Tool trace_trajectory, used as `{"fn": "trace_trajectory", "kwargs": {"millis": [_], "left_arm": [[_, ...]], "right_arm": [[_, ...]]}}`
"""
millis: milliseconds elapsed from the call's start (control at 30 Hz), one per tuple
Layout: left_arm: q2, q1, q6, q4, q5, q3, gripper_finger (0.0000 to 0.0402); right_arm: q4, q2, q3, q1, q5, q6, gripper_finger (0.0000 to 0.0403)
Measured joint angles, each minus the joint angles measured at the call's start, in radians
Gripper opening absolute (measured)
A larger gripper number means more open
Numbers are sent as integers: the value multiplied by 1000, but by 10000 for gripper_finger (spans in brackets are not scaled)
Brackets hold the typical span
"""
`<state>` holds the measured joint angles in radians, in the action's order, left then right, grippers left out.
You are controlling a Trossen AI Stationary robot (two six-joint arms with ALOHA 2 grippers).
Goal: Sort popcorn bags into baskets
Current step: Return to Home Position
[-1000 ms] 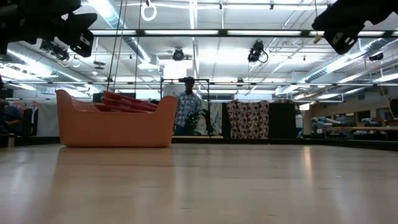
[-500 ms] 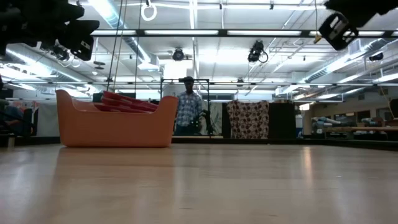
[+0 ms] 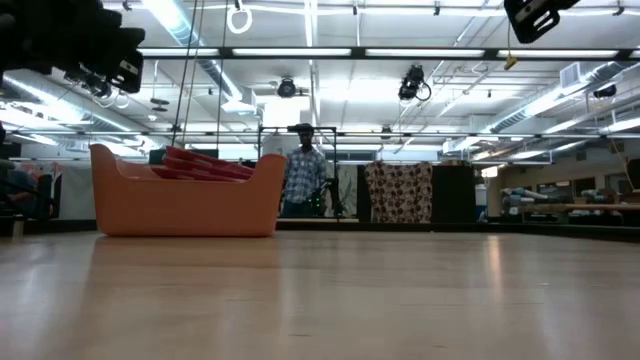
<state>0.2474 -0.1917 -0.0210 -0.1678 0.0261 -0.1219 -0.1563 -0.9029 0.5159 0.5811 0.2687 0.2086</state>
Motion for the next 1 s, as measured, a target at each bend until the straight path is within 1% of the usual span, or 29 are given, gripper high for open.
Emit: {"fn": "trace_trajectory", "kwargs": {"millis": [100,200,400,500,567,667,767,867,1000], "left_arm": [[0,-17,-39,45,0,0,116],[1,-50,-53,80,-19,0,112],[1,-134,-68,105,-147,0,109],[1,-173,-50,148,-223,0,109],[-2,-192,-40,140,-268,14,109],[-24,-205,-6,75,-278,65,109],[-63,-206,-3,67,-278,96,109],[-104,-206,-12,94,-273,113,109],[-142,-206,-7,101,-272,113,109]], "right_arm": [[26,7,0,-7,0,-28,39],[74,6,0,-8,1,17,39],[168,-13,0,-8,22,83,39],[165,-23,0,-8,7,156,39],[157,-24,0,-8,-7,160,39],[154,-3,0,-8,-57,125,39],[145,35,0,-8,-83,87,39],[138,62,-3,-8,-72,68,39],[65,79,-64,-8,1,38,39]]}}
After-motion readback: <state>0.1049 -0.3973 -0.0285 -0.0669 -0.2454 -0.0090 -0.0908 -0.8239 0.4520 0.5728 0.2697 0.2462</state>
